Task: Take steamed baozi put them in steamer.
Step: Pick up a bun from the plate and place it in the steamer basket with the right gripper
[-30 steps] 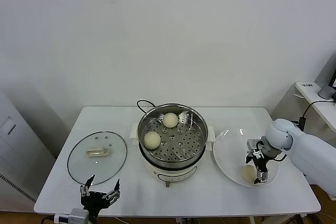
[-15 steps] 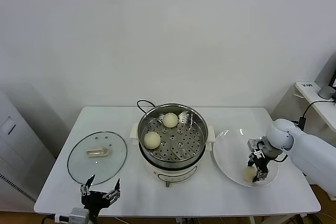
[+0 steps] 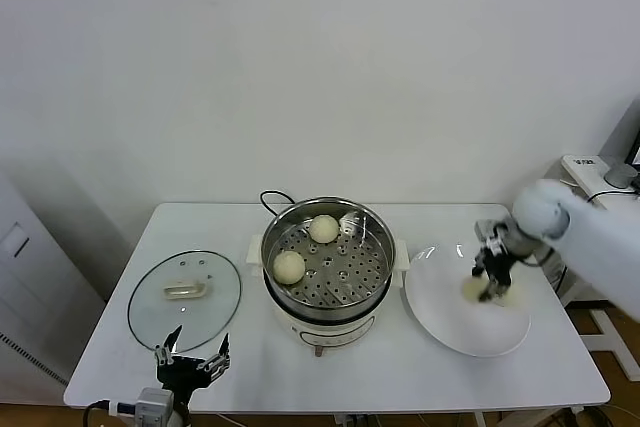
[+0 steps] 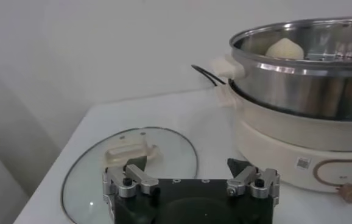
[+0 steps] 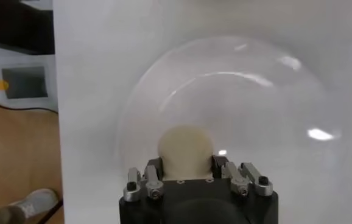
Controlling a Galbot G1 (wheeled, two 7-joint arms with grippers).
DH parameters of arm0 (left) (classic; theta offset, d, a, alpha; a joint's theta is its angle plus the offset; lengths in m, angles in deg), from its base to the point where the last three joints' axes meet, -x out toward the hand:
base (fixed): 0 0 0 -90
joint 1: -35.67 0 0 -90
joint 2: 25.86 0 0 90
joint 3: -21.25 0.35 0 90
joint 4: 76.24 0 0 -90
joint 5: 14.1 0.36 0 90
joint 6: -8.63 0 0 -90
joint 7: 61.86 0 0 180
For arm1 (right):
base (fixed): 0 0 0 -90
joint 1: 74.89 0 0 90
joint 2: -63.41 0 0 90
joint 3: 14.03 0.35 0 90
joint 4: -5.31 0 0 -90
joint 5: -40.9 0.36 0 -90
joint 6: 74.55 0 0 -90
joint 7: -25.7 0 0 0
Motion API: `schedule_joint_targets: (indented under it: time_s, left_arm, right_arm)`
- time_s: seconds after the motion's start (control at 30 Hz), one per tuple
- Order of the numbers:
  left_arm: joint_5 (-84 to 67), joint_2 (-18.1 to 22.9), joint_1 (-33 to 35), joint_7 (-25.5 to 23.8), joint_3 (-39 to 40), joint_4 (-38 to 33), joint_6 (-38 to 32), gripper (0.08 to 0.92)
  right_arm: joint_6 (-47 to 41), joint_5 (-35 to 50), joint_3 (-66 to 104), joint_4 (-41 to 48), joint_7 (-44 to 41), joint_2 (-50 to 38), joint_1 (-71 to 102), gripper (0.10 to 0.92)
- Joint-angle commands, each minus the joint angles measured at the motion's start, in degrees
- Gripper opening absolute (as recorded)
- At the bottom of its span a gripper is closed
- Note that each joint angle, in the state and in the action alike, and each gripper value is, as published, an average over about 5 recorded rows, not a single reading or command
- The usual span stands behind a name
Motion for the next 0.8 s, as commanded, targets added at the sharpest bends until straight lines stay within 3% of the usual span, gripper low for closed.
schedule_joint_targets:
  time_s: [0.03, 0.1, 0.23, 0.3, 0.47, 0.6, 0.8]
  left_arm:
    - [1.75, 2.14, -0.93, 1.18, 0.13, -0.11, -0.34, 0.823]
    - [1.93, 2.25, -0.89, 1.45, 0.20, -0.38, -0.48, 0.823]
    - [2.24, 2.41, -0.38, 1.63, 0.19, -1.11, -0.64, 0.823]
    - [2.24, 2.52, -0.06, 1.65, 0.14, -1.41, -0.66, 0.823]
    - [2.24, 2.81, 0.11, 1.81, 0.36, -1.43, -0.73, 0.823]
    - [2.32, 2.81, -0.22, 1.83, 0.82, -1.28, -0.74, 0.823]
    - [2.13, 2.81, -0.38, 1.84, 1.11, -1.50, -0.82, 0.823]
  right_arm:
    - [1.36, 18.83, -22.89, 8.05, -2.19, 15.45, -33.33, 0.497]
    - [7.71, 23.74, -23.76, 12.36, -3.41, 20.22, -34.02, 0.499]
    - [31.82, 34.82, -28.72, 21.33, -5.53, 29.46, -34.32, 0.500]
    - [38.31, 35.25, -30.16, 20.35, -5.06, 31.37, -34.14, 0.501]
    - [46.07, 25.88, -27.91, 8.24, -2.64, 31.14, -31.36, 0.501]
    - [52.99, 12.28, -26.13, -1.19, 0.51, 30.86, -28.60, 0.501]
    - [61.52, -4.40, -23.86, -7.33, 5.18, 32.68, -23.67, 0.501]
